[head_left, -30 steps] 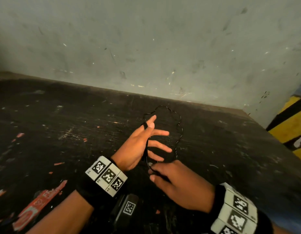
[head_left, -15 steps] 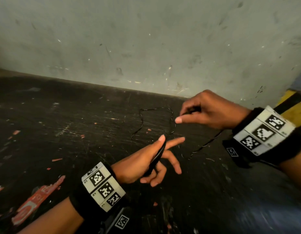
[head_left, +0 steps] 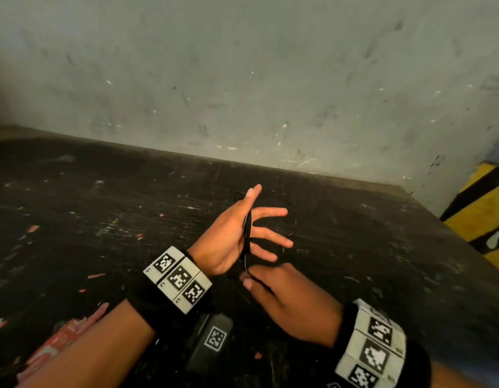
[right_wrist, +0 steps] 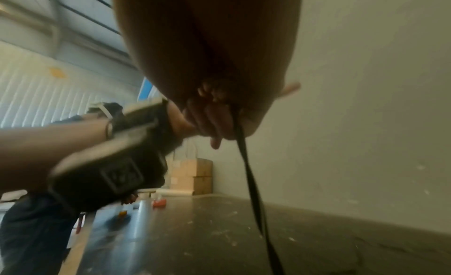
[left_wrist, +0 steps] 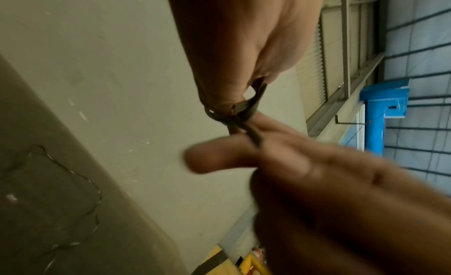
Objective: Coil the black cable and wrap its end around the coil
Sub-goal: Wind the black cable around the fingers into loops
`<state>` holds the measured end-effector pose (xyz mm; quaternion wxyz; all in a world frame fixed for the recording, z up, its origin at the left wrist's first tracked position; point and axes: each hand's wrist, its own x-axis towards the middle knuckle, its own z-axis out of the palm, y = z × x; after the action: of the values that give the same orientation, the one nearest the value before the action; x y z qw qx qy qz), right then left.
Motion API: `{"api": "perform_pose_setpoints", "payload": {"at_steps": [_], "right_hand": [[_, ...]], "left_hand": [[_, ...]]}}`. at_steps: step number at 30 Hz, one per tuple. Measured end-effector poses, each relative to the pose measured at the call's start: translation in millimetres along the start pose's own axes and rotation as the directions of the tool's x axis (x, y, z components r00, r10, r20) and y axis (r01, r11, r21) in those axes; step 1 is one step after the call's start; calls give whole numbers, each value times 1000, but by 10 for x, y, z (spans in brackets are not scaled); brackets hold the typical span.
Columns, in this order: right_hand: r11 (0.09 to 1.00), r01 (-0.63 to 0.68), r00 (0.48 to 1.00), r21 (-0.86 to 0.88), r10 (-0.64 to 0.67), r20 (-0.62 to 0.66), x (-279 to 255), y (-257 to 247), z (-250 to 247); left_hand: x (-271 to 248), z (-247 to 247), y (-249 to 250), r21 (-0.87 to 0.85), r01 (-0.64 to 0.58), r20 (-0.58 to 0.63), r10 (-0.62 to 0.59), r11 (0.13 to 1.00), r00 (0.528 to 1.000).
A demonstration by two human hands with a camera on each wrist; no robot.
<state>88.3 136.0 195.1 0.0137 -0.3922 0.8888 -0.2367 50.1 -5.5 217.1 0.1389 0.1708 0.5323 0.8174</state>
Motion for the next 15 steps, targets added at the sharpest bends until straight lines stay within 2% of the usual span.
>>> {"api": "perform_pose_setpoints", "payload": {"at_steps": [2, 5, 7, 9, 11, 13, 15], "right_hand": [[998, -16, 1000, -68, 17, 6, -11, -83, -137], [980, -23, 995, -198, 42, 93, -37, -220, -389], [973, -15, 990, -230, 47, 133, -40, -319, -575], [970, -6, 986, -243, 46, 160, -14, -385, -770], [955, 14, 989, -295, 30, 145, 29, -389, -992], [949, 26, 996, -313, 4, 94, 90, -305, -1226], [962, 54, 998, -268, -43, 47, 156, -151, -1414]], "left_hand": [[-2, -5, -45, 75, 18, -25, -16, 997, 1000], [-15, 21, -100, 251, 27, -58, -12, 968, 998], [-19, 29, -157, 453, 16, -57, 11, 891, 998], [-39, 28, -239, 582, 20, -19, -11, 813, 1000], [-91, 11, -312, 599, 61, 54, -117, 798, 992], [-161, -10, -348, 543, 123, 132, -229, 831, 964], [-251, -5, -322, 430, 178, 214, -291, 885, 933]]}}
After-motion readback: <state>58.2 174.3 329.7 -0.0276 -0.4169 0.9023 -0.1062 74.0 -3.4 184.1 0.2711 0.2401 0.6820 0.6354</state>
